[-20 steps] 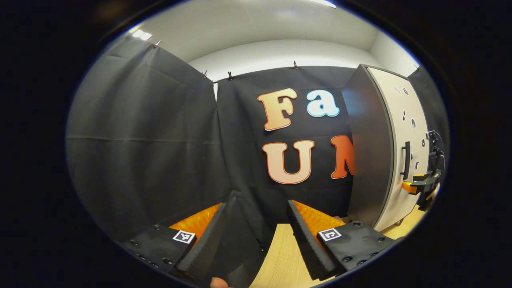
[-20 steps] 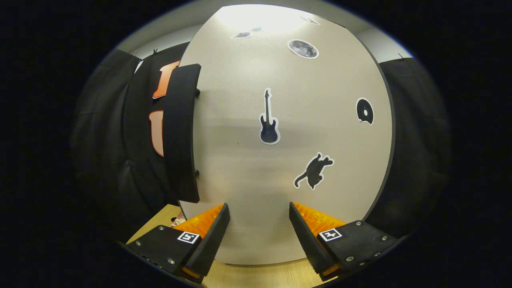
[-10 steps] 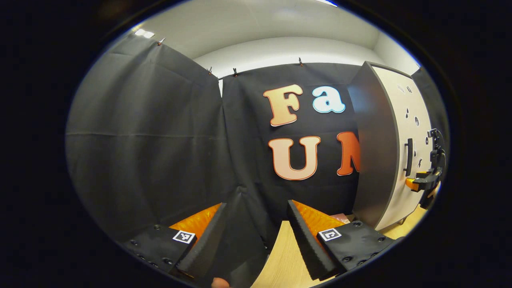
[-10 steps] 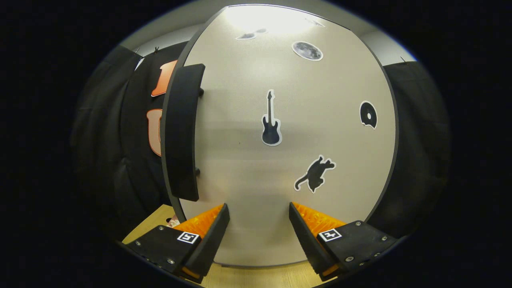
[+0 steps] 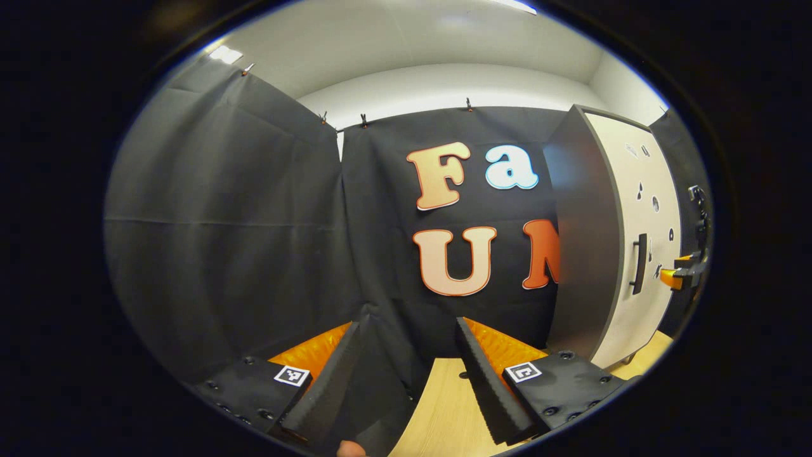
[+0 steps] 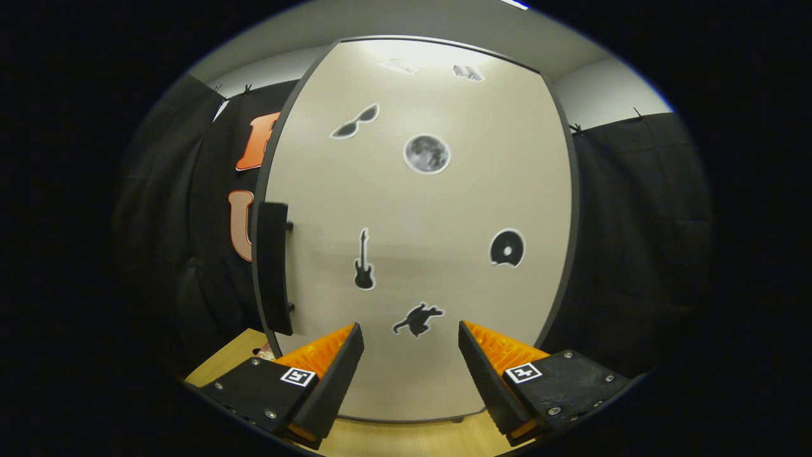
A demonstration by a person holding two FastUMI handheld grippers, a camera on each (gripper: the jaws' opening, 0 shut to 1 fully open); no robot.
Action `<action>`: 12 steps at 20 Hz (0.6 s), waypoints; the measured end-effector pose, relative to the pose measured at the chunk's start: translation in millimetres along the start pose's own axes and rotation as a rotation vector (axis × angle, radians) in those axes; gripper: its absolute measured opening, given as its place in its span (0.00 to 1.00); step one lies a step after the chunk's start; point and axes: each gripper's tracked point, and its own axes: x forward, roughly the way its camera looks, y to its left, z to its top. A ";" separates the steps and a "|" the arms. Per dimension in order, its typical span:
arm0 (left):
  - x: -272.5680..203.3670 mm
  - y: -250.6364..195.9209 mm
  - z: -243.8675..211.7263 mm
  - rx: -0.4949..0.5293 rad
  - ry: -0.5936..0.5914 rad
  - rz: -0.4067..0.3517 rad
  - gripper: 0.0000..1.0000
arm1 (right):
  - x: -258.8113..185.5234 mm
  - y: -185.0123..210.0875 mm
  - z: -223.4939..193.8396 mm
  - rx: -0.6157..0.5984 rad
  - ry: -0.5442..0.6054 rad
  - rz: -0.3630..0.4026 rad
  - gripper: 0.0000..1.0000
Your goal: Open the cabinet door with the right hand, grasp the bottle in the cabinet with the left hand and place it on the coaster, then close the cabinet door with the right hand.
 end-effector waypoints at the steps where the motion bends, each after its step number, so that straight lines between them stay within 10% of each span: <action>1: 1.1 -5.5 4.4 -0.003 -0.005 -0.010 0.95 | -12.4 -12.9 12.4 -0.007 -0.012 -0.012 0.93; 12: -7.9 -23.9 64.8 -0.007 -0.045 -0.039 0.96 | -149.0 -135.8 113.6 0.021 -0.096 -0.128 0.93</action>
